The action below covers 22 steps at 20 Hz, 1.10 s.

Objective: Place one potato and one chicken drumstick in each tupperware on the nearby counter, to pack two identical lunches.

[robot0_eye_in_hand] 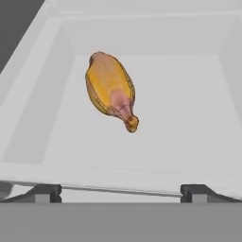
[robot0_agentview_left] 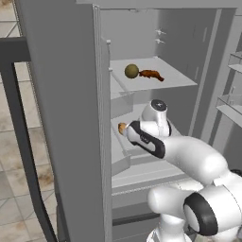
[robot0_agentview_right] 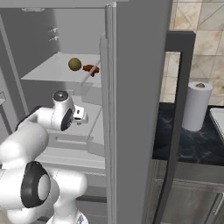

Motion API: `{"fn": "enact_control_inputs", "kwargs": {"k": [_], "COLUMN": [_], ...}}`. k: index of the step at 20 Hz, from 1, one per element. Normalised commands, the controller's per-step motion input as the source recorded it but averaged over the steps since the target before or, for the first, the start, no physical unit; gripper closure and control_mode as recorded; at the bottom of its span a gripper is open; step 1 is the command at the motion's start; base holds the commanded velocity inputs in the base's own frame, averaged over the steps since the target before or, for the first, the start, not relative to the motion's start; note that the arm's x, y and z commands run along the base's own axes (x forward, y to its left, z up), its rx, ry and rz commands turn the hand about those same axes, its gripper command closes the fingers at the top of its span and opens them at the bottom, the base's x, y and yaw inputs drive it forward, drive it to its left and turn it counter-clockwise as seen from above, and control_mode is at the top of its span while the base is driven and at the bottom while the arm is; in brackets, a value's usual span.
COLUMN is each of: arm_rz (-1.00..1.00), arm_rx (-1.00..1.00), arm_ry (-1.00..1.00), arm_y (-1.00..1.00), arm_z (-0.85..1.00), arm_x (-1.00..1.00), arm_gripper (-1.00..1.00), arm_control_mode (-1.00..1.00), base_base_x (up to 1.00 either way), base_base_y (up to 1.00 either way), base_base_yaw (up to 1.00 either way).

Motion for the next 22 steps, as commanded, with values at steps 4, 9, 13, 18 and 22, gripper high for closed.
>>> {"fn": "enact_control_inputs", "kwargs": {"k": [4, 9, 13, 18, 22], "arm_rz": [0.00, 0.00, 0.00, 0.00, 0.01], "arm_rx": [0.00, 0.00, 0.00, 0.00, 0.00], "arm_ry": [0.00, 0.00, 0.00, 0.00, 0.00], "arm_y": [0.09, 0.02, 0.02, 0.10, 0.06], "arm_z": [-0.14, -0.13, -0.23, -0.27, -0.24], "arm_x": [0.44, 0.44, 0.35, 0.36, 0.41], "arm_gripper": [-1.00, -1.00, -1.00, -1.00, -1.00], "arm_control_mode": [-1.00, -1.00, -1.00, -1.00, -1.00], "base_base_x": [0.00, 0.00, 0.00, 0.00, 0.00], "base_base_y": [0.00, 0.00, 0.00, 0.00, 0.00], "base_base_yaw": [0.00, 0.00, 0.00, 0.00, 0.00]}}
